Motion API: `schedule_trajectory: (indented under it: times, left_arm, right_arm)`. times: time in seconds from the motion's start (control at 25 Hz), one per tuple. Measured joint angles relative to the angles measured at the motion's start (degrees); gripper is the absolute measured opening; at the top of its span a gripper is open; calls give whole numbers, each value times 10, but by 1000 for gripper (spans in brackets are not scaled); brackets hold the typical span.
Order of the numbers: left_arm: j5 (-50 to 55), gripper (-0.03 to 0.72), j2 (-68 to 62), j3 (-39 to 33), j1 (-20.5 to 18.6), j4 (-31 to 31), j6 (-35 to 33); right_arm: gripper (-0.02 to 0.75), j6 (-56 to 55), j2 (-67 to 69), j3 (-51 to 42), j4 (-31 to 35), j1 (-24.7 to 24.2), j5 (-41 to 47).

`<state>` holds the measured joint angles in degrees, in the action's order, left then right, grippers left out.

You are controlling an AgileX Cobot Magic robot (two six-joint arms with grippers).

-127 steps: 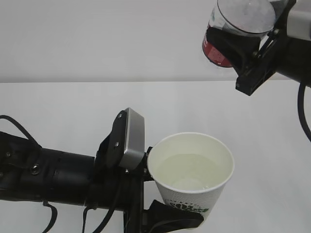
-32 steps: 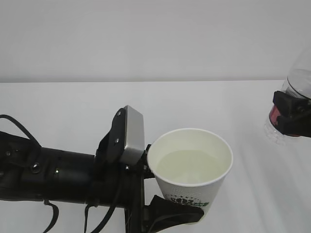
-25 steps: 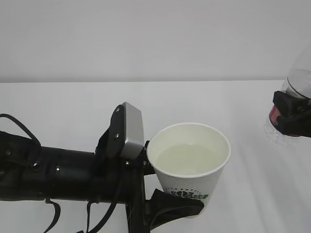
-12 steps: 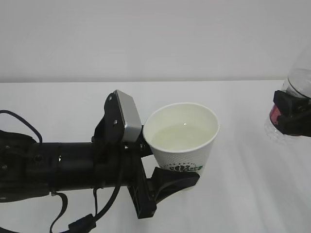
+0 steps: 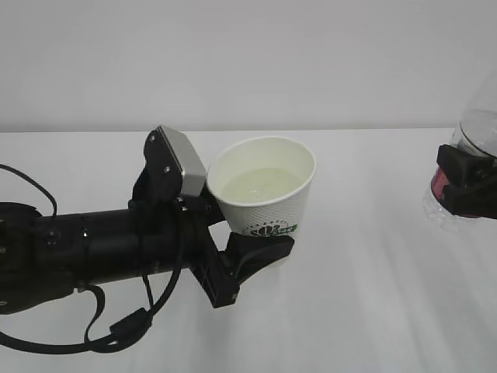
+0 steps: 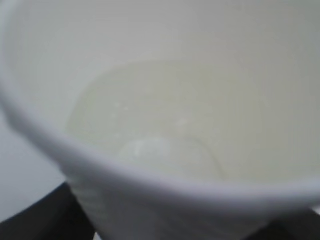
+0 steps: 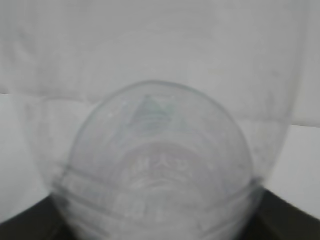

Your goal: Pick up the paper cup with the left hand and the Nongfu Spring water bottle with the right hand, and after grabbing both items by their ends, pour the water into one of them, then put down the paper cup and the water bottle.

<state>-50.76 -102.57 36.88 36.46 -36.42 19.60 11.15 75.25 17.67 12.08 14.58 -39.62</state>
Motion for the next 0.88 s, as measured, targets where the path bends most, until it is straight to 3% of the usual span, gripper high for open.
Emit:
schedule_trajectory:
  times: [0.88]
  left_arm:
    - [4,528,0,0,-98,54,-32]
  right_arm:
    - [464,0,0,0,0,0,-1]
